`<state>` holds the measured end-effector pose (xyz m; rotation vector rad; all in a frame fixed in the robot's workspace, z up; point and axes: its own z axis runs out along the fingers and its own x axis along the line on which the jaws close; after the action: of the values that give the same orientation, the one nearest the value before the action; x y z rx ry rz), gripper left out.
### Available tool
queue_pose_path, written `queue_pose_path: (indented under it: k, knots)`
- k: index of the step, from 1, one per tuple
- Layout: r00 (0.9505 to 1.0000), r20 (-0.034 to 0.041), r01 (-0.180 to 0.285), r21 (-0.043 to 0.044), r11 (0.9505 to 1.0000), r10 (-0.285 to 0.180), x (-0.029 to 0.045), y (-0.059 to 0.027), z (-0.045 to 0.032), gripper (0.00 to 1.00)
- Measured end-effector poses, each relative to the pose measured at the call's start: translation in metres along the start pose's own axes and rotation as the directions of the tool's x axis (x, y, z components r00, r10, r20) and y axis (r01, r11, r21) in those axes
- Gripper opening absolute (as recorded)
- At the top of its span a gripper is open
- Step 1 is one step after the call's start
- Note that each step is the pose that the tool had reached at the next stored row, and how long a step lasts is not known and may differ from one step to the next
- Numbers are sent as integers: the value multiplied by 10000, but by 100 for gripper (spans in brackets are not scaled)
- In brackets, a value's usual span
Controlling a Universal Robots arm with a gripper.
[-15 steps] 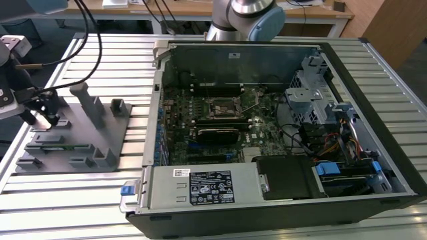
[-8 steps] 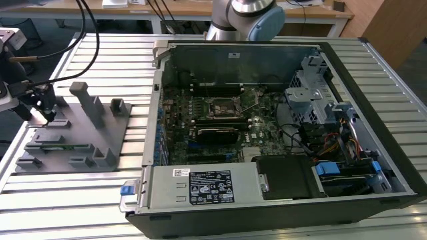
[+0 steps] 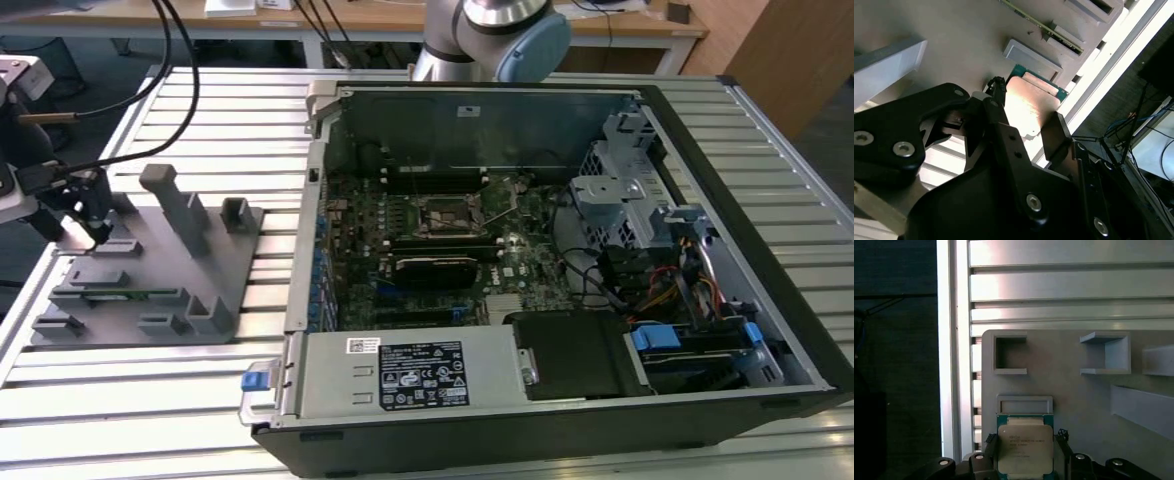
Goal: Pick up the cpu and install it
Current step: 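Pick up the cpu and move it towards the insertion slot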
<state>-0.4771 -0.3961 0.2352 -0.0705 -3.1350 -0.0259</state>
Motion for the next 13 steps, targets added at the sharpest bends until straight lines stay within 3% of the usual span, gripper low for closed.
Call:
queue_pose_path:
  k: [13]
  knots:
    - [10000,4,-1,-2,10000,1,1,6,-159,53]
